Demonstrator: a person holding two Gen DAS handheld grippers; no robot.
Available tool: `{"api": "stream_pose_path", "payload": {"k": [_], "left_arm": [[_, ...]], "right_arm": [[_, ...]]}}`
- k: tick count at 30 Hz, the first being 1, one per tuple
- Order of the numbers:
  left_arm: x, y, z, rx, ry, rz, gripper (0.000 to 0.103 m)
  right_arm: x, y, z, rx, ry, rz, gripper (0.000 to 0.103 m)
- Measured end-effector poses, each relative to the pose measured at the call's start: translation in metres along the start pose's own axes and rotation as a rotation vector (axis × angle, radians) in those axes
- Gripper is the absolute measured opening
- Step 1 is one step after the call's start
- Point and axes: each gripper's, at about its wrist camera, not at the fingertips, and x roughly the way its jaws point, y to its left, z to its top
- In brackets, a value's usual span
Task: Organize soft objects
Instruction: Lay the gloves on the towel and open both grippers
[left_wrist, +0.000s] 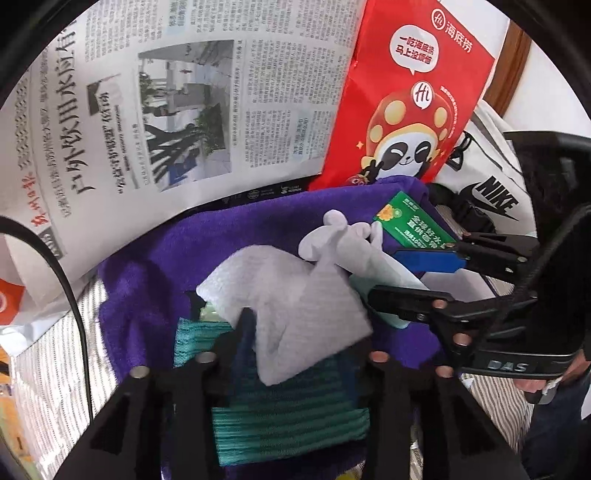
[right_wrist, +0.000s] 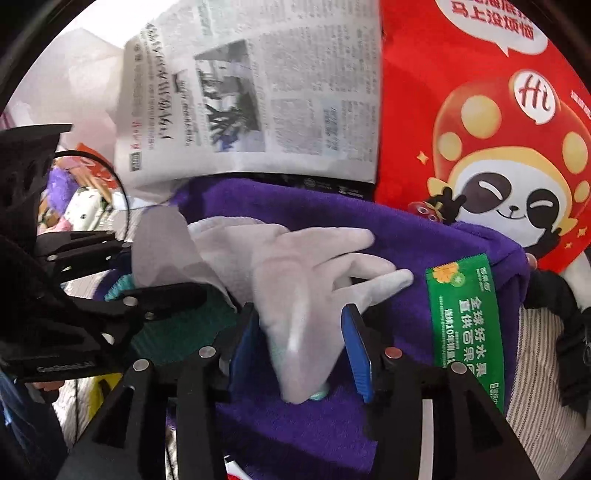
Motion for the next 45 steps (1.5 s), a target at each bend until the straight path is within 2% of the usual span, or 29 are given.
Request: {"api": "stream_pose_path", "payload": {"k": [2,6,9,22,26,31,33,37,39,45], "left_arm": [[-0.005,-0.001,-0.001,0.014,-0.004,0.004,0.051],[-0.014,0.000,0.001,0.020,-0.014,0.010,0.054],[-0.020,0.001,0.003,0.025,-0.019,0.031,0.060],[-0.046,0.005,0.006,0.032,-0.049,0.044,0.063],[-0.058,0.007,0.008,0.014,-0.071,0.026,0.065],[-0.068,0.001,0.007,0.027,-0.082,0.031,0.066],[-0.072,-0.001,0.007,0.031,-0.091,0.015,0.066],[-0.081,-0.006,0.007,0.054,-0.108,0.006,0.066],[-0.085,-0.007,0.006,0.054,-0.108,0.010,0.066],[-0.100,-0.008,0.002,0.044,-0.117,0.043,0.066]], "right_arm": [[-0.006,0.002,0.004,0.007,-0.016,0.030,0.047],[-0.017,0.005,0.007,0.007,-0.045,0.035,0.047],[-0.026,0.006,0.007,-0.006,-0.062,0.012,0.047],[-0.071,0.004,-0.002,0.012,-0.113,-0.097,0.047],[-0.088,0.005,-0.023,0.037,-0.113,-0.116,0.056],[-0.108,0.016,-0.069,0.079,-0.084,-0.128,0.059],[-0.109,0.024,-0.086,0.091,-0.071,-0.118,0.068],[-0.099,0.032,-0.120,0.121,-0.028,-0.107,0.069],[-0.085,0.027,-0.134,0.181,0.008,-0.083,0.069],[-0.065,0.024,-0.138,0.246,-0.003,-0.014,0.069]]}}
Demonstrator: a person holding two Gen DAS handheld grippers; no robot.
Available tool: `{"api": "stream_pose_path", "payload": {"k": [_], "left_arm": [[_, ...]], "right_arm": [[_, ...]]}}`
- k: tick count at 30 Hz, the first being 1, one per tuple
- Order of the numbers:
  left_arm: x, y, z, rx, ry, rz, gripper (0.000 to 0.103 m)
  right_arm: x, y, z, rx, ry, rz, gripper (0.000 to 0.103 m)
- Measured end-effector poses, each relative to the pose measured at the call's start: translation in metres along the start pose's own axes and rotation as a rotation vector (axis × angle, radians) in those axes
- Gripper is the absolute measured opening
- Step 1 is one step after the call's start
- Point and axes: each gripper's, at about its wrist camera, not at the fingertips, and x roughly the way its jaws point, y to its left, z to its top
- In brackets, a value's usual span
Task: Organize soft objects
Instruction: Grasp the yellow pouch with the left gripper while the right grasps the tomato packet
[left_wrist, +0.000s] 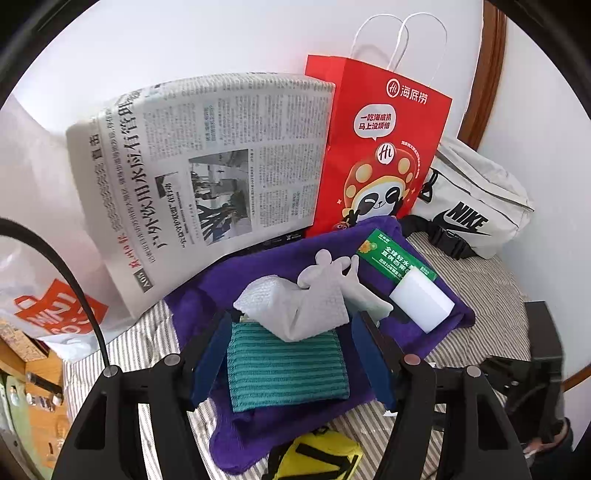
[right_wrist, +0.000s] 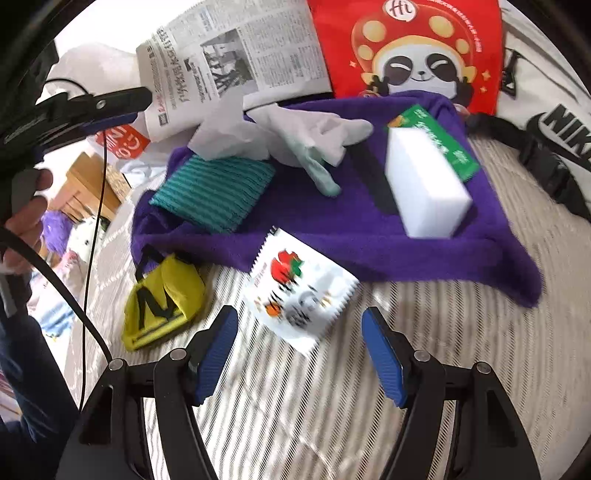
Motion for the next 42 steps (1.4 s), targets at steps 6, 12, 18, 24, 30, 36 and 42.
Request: {"api": "stream_pose_path", "payload": {"k": [6,12,18,24,30,36,42], "left_arm": [[-0.014,0.004,-0.028,-0.019,0.024,0.031,0.066],[-0.024,0.024,-0.072,-0.077,0.064,0.066,0.066],[-0.026,0.030,-0.123,-0.179,0.064,-0.055,0.066],[-0.023,0.019,-0.151,-0.142,0.072,-0.076,0.066],[-0.012,-0.009,-0.166,0.046,0.086,-0.019,0.066],[0.010,-0.024,-0.172,0.184,0.126,-0.008,0.068],[0.028,-0.028,-0.173,0.234,0.148,0.018,0.079]], "right_arm": [[0.025,-0.001,0.005,0.014,0.029,-0.007,0.070],[0.028,0.000,0.011,0.033,-0.025,0.043,0.058],[0.029,0.005,0.010,0.012,-0.007,0.135,0.016],[0.009,0.014,0.006,-0.050,-0.044,0.117,0.005],[-0.015,0.006,0.002,-0.056,-0.077,0.071,0.005],[-0.035,-0.009,-0.009,-0.034,-0.096,0.042,0.005],[-0.041,-0.020,-0.018,-0.020,-0.089,0.036,0.005]]}}
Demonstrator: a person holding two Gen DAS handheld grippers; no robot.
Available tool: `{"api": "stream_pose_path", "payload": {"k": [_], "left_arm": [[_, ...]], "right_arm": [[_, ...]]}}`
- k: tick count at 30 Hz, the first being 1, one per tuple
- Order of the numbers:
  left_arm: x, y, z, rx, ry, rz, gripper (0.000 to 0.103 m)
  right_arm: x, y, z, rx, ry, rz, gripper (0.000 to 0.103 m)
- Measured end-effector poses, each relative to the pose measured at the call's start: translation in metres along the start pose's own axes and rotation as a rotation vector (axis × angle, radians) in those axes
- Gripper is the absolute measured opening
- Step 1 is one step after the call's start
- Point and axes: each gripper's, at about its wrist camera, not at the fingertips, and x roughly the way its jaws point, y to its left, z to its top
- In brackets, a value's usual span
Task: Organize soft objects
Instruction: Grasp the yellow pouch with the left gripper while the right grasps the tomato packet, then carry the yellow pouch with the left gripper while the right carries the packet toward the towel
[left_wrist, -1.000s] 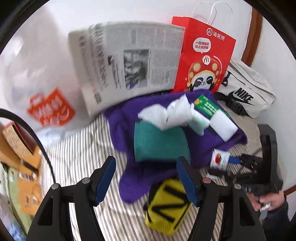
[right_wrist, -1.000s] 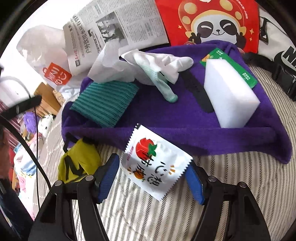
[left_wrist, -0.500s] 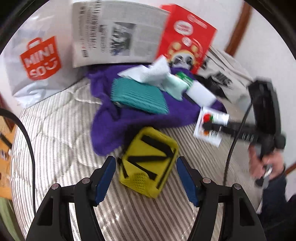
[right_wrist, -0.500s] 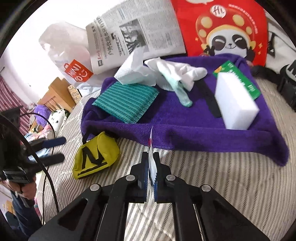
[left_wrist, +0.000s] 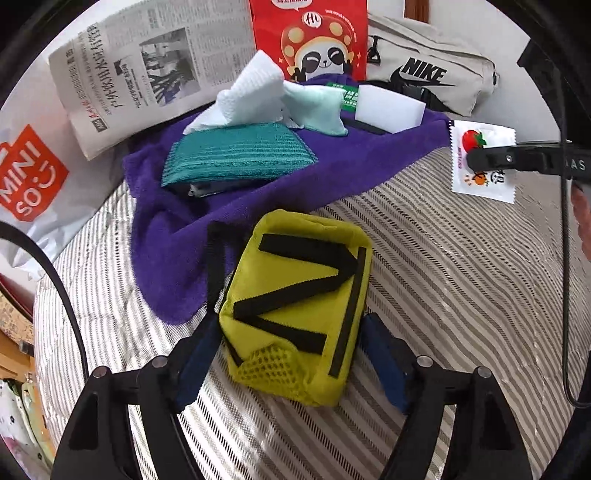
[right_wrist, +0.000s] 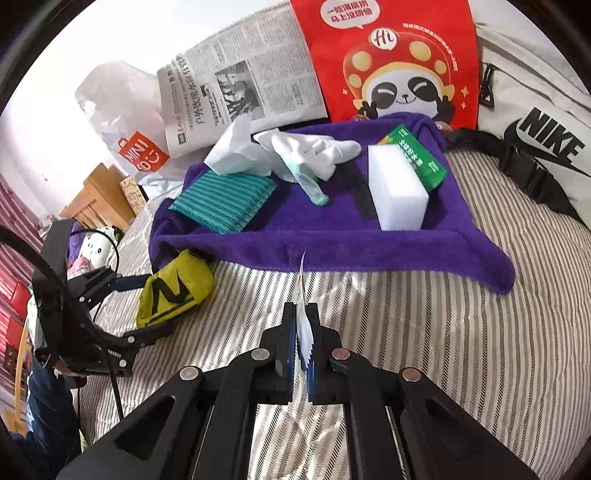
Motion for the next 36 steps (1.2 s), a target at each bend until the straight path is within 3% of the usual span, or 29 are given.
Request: {"api": "stream_pose_path", "payload": {"k": [7,16,27,30,34,36], "left_arm": [[0.006,0.000,0.006,-0.020,-0.012,-0.037,0.076],[-0.007,-0.006,0.005,-0.064,-0.036,-0.073,0.053],[-0.010,-0.012,0.011,-0.131,-0.023,-0.117,0.040],[-0.009,-0.014,0.012,-0.138,-0.015,-0.136,0.041],[0.001,-0.022,0.012,-0.123,0.020,-0.088,0.057],[0.005,-0.022,0.013,-0.127,0.015,-0.086,0.059]], "right_arm": [[0.008,-0.006,-0.003,0.021,0.022,0.002,0.005],[0.006,-0.007,-0.007,0.032,0.024,0.013,0.005],[0.001,-0.005,-0.009,0.026,0.019,0.019,0.005],[0.001,-0.004,-0.010,0.032,0.025,0.020,0.005],[0.000,-0.002,-0.011,0.030,0.020,0.029,0.005],[0.001,-0.002,-0.011,0.031,0.023,0.035,0.005]]}}
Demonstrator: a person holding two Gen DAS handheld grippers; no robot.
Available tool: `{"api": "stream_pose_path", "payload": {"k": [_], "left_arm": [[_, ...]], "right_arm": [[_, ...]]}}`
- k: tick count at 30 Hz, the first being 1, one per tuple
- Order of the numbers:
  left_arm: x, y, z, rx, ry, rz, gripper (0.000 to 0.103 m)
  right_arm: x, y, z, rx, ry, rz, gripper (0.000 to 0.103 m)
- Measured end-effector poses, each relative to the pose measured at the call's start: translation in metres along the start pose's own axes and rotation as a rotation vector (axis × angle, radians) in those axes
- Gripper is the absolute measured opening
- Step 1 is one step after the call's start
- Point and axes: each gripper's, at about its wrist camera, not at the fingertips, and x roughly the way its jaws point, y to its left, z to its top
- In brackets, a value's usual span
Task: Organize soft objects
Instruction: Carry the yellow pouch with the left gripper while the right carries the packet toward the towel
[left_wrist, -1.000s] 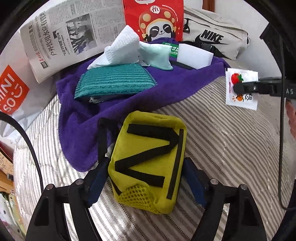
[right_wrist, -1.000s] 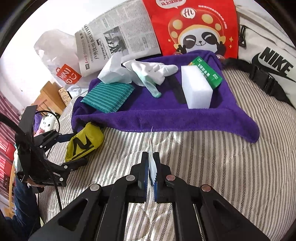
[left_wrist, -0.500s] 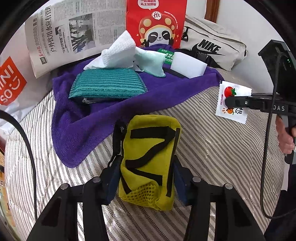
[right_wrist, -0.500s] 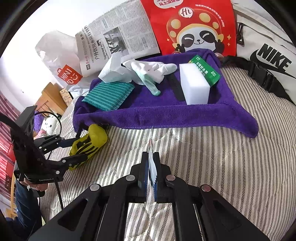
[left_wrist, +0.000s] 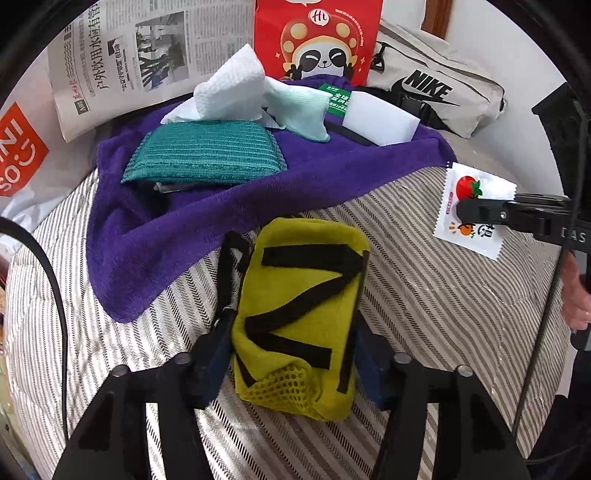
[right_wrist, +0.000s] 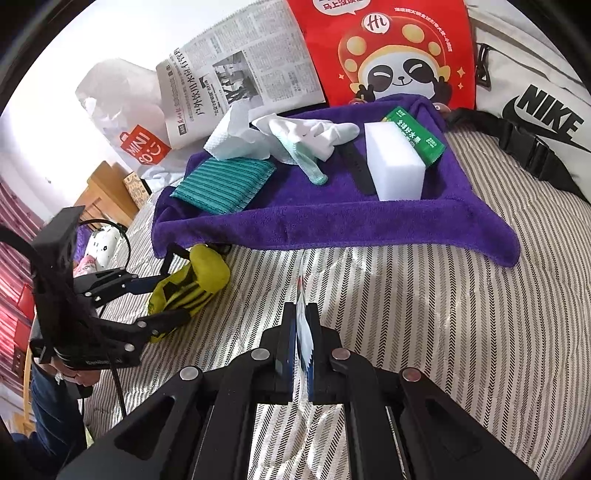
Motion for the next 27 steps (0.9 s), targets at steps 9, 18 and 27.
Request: {"api": "stream_pose_path", "payload": {"k": [9,18,27], "left_arm": [[-0.006,0.002,-0.002,-0.013,-0.030,-0.011,0.046],[-0.012,0.002,-0.002,-0.029,-0.034,-0.049,0.040],[-0.001,-0.004,0.001,-0.004,-0.041,-0.021,0.051]], "right_arm": [[0.008,-0.002,-0.003,0.008,0.026,0.002,0.005],[0.004,-0.003,-0.003,0.005,0.016,-0.001,0.005],[0.017,-0.005,-0.009,0.012,0.049,0.004,0.005]]}}
